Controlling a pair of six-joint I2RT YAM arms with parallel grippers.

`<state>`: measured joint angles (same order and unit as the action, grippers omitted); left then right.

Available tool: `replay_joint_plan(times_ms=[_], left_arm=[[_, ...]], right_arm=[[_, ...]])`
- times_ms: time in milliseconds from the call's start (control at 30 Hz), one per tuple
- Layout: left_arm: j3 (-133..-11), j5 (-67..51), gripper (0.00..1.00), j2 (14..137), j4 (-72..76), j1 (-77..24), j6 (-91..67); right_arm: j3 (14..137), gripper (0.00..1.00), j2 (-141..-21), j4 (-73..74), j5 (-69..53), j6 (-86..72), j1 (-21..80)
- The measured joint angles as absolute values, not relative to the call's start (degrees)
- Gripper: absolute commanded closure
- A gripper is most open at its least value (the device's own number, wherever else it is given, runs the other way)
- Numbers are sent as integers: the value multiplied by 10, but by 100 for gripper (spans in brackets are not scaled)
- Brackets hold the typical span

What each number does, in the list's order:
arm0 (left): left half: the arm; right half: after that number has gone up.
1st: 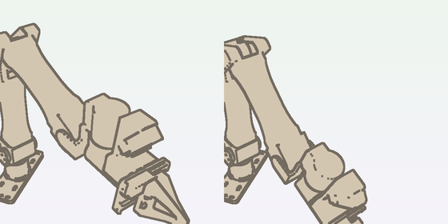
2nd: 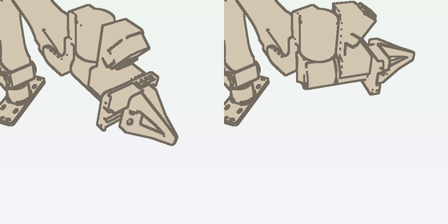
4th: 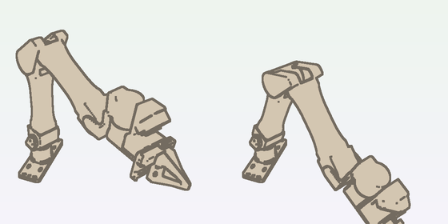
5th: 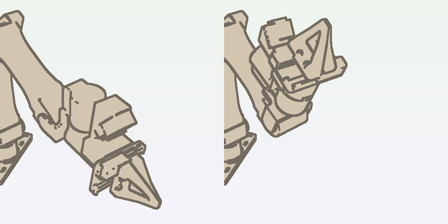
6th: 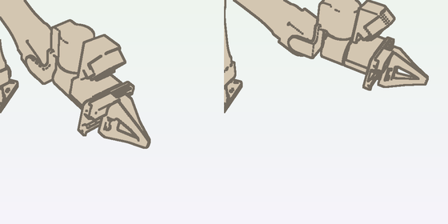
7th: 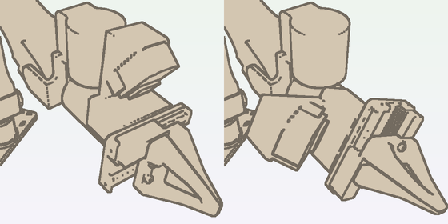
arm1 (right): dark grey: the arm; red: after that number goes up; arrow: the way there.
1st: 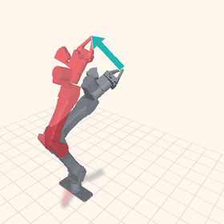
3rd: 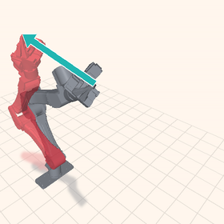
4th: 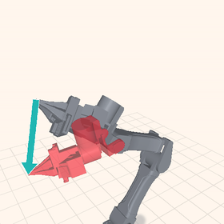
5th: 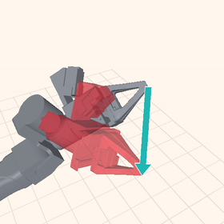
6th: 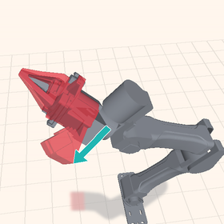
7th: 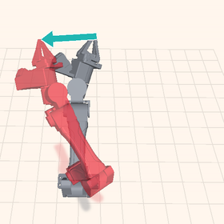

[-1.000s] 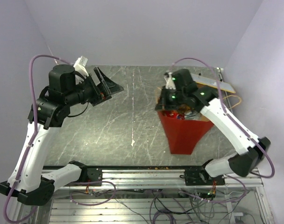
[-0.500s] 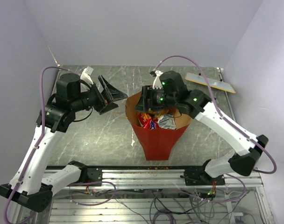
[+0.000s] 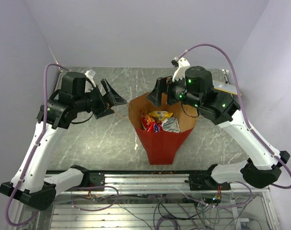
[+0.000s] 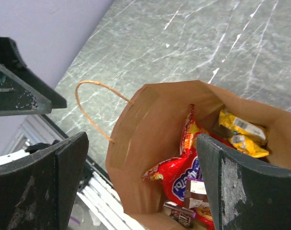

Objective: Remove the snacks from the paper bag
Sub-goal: Adjust the paper bag at the center of the board.

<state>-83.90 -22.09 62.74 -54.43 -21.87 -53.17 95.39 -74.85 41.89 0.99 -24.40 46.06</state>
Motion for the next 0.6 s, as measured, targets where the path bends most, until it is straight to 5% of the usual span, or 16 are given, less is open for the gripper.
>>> replay_joint_plan(times_ms=[267,600], left_arm=[[-779,-168,8,593,-579,-219,-528],[-663,-179,44,606,-428,-219,-582]], right_arm=[[952,4,-747,415,46,-220,459],[969,5,-750,418,86,-221,457]])
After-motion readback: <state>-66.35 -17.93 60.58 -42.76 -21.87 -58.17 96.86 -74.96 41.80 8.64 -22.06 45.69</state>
